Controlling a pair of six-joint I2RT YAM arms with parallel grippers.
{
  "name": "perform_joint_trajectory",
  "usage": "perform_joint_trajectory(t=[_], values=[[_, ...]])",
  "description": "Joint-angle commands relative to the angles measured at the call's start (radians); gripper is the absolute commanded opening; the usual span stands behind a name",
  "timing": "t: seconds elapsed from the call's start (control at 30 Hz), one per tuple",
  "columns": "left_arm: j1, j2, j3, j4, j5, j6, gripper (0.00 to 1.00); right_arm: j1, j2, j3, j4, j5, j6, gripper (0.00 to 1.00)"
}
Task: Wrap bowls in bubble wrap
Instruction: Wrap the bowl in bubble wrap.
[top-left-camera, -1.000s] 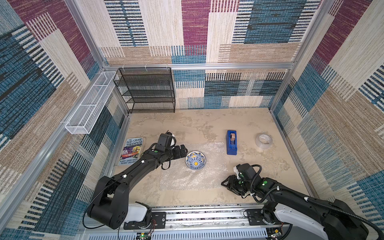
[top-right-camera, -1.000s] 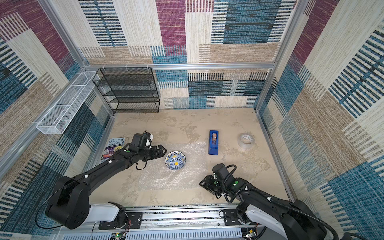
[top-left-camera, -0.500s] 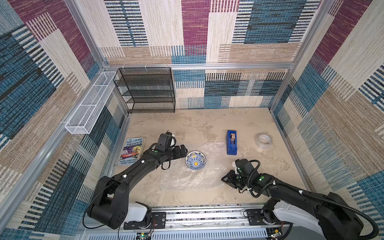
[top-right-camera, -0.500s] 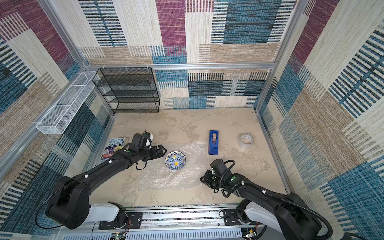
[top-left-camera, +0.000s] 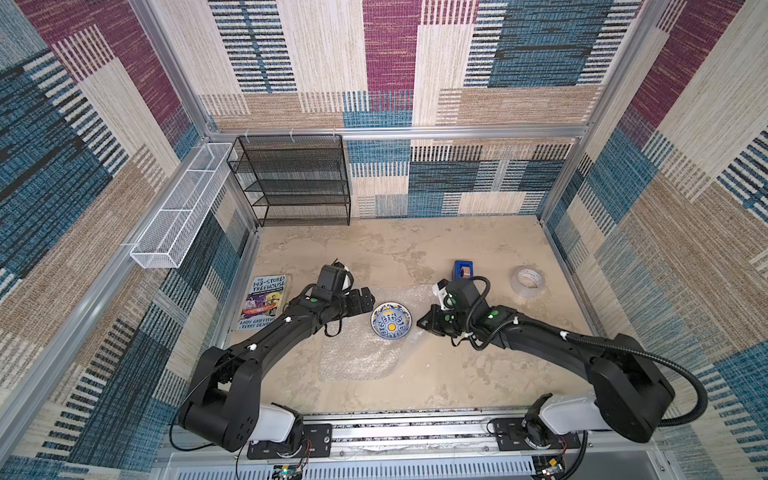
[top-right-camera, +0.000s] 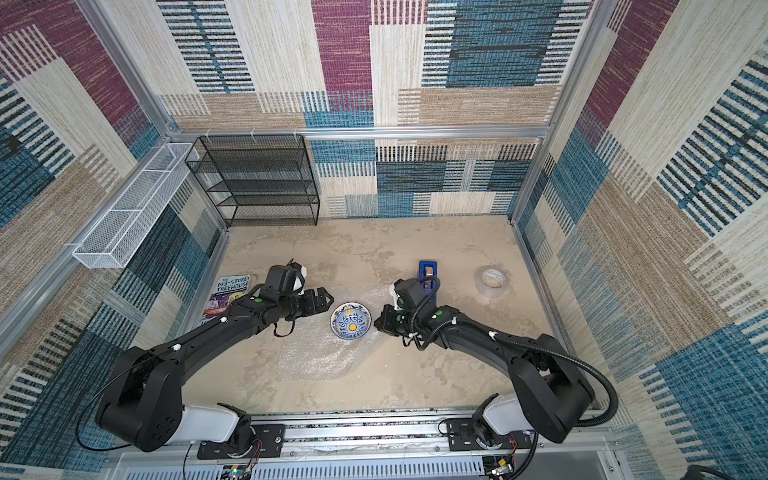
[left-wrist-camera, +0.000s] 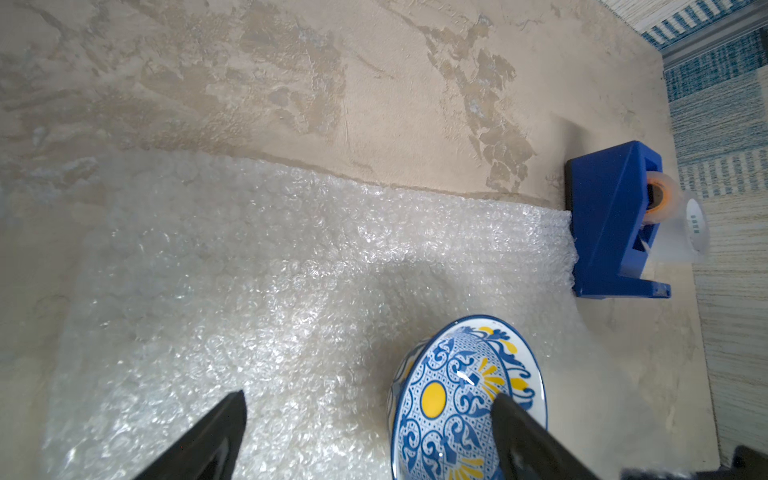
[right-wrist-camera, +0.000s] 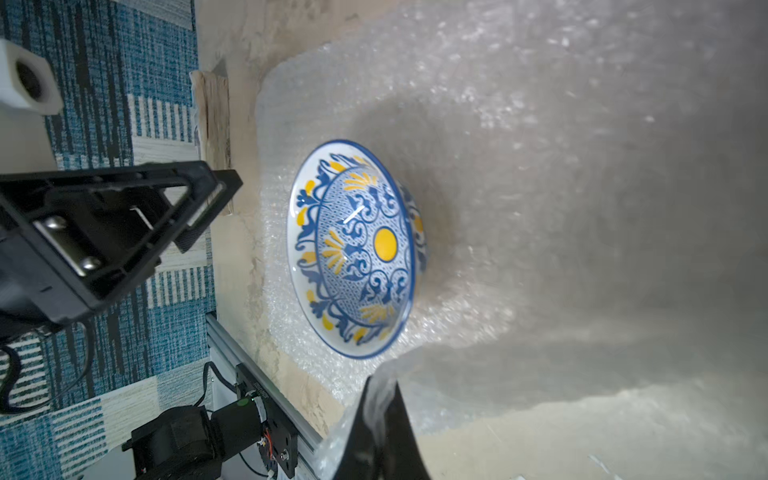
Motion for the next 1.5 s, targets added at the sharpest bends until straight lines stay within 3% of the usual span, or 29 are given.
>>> perform_joint_trajectory(t=[0.0,0.27,0.5,0.9,1.2,1.47], values=[[0.000,0.012,0.010,0.011,-0.009,0.008,0.96,0.001,0.074,0.100,0.012,-0.046,-0.091,0.00],[0.001,0.012,-0.013,0.042,0.001,-0.003,0.97,0.001,0.288,0.318,-0.038,-0.090,-0.161,0.00],[0.003,-0.011,-0.069,0.081,0.015,-0.008,0.97,0.017,0.366,0.366,-0.074,-0.090,-0.186,0.00],[0.000,-0.091,-0.154,0.189,0.156,0.019,0.99,0.047,0.490,0.443,-0.100,-0.059,-0.187,0.00],[-0.001,-0.100,-0.188,0.203,0.207,0.033,0.99,0.049,0.511,0.455,-0.079,-0.074,-0.170,0.43],[-0.008,-0.098,-0.213,0.204,0.218,0.035,0.99,0.049,0.478,0.404,0.044,-0.149,-0.111,0.49]])
